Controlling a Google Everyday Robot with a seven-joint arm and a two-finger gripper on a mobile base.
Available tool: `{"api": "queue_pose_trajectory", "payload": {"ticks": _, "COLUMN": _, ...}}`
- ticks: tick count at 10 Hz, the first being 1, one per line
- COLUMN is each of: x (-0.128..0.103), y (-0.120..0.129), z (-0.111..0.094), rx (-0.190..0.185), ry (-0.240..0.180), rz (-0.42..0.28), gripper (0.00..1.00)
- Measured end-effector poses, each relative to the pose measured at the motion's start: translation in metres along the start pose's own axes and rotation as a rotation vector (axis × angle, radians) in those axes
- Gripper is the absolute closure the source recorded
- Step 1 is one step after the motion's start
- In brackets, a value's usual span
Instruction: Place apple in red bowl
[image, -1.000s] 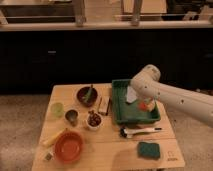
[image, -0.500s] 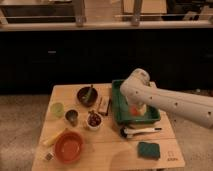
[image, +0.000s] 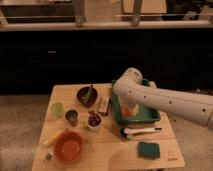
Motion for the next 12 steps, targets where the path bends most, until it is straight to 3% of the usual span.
{"api": "queue_pose_trajectory", "payload": {"ticks": 3, "x": -0.010, "y": -0.012, "z": -0.010, "rx": 0.024, "ry": -0.047, "rz": 0.023, "gripper": 0.98}}
{"api": "queue_pose_trajectory", "payload": {"ticks": 7, "x": -0.023, "y": -0.021, "z": -0.021, "rx": 0.025, "ry": -0.157, "rz": 0.053, "gripper": 0.98}}
{"api": "queue_pose_trajectory", "payload": {"ticks": 10, "x": -0.040, "y": -0.026, "z": -0.027, "rx": 0.023, "ry": -0.261, "rz": 0.039, "gripper": 0.98}}
{"api": "queue_pose_trajectory", "payload": {"ticks": 12, "x": -0.055, "y": -0.030, "z": -0.031, "rx": 0.027, "ry": -0.300, "rz": 0.017, "gripper": 0.98}}
